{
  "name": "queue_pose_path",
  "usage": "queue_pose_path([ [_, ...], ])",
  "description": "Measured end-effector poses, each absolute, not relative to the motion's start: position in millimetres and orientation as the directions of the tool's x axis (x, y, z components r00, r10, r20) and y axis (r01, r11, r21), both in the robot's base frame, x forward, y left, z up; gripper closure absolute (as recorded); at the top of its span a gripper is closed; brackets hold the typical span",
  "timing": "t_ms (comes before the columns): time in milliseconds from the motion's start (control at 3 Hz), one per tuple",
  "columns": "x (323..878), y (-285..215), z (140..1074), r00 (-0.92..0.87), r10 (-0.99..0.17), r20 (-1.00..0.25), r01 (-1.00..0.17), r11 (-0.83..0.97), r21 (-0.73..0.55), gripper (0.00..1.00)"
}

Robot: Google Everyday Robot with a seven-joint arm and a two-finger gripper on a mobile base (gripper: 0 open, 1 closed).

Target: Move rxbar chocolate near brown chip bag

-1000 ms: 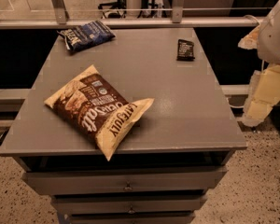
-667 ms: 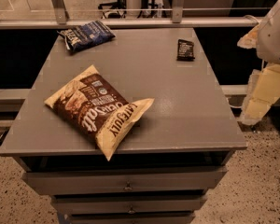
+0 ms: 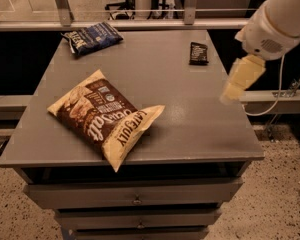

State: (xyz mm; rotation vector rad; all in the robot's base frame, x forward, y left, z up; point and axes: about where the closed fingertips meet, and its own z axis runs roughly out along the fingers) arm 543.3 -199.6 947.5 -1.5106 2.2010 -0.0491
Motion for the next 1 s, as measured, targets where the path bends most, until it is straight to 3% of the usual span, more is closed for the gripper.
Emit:
queue_pose_path([
  [333, 598, -199, 932, -0.344, -0.84, -0.42, -0.831, 0.48, -0.28, 0.0],
  [1000, 714, -210, 900, -0.51, -0.605, -0.612, -0.677, 0.721, -0.149, 0.0],
])
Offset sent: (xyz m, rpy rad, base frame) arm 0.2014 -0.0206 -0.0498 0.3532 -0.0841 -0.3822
